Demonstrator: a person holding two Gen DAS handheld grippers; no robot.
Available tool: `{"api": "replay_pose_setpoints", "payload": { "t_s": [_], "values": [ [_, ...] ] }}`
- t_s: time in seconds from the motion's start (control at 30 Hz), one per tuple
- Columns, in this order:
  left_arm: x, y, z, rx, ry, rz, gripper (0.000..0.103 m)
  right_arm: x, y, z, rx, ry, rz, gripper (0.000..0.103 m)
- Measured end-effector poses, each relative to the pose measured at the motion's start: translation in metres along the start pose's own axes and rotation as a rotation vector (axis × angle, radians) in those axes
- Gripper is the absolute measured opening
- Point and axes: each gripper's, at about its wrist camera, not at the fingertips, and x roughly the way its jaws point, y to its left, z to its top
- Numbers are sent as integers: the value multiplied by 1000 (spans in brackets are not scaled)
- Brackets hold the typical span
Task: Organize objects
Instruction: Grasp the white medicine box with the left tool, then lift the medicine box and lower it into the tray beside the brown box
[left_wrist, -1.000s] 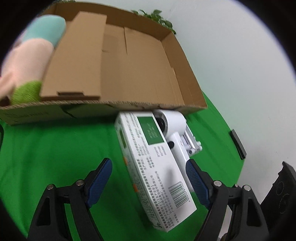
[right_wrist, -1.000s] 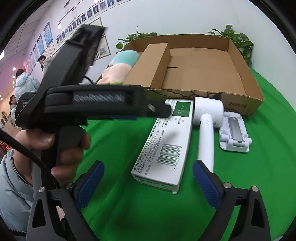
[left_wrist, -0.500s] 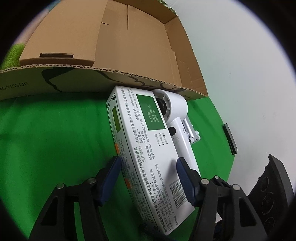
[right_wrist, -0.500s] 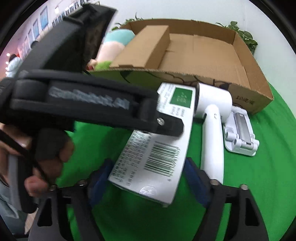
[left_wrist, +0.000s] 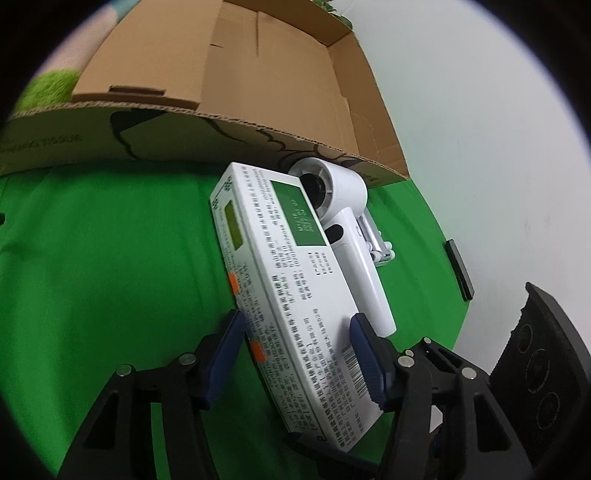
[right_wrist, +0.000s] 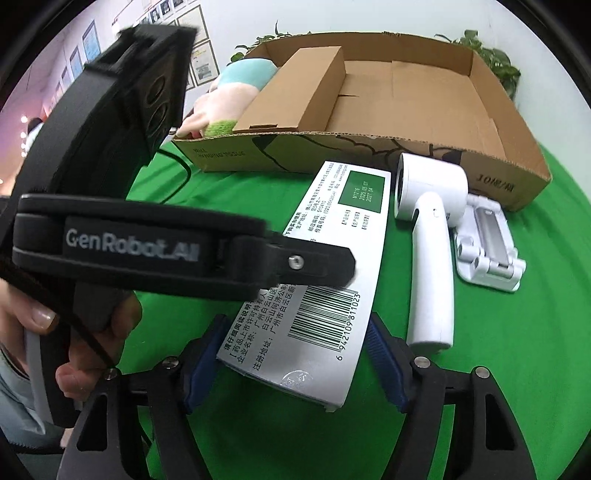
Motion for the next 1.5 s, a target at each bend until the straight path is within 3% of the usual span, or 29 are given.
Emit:
{"api": "replay_pose_setpoints", "payload": {
  "t_s": [0.23, 0.47, 0.67, 0.87, 1.1, 1.27, 1.5],
  "values": [
    [-4, 14, -3, -84, 2, -56, 55, -11, -10, -3, 77, -3, 106, 64],
    [-17, 4, 0, -58, -36, -65, 46, -17, -4, -7, 58, -30, 81, 63],
    [-47, -19, 18, 31, -126, -61, 44, -37, 6, 5, 38, -136, 52, 62],
    [-82, -45, 48, 124, -216, -38, 42, -54, 9, 39, 6, -247, 31, 62],
    [-103, -66, 83, 215, -262, -6, 42, -61, 3, 82, -14, -342, 12, 62],
    [-102, -66, 112, 228, -284, 18, 42, -54, -10, 120, -20, -340, 31, 62],
    [-81, -54, 151, 177, -233, 73, 42, -8, -33, 176, 3, -262, 75, 61]
  ]
}}
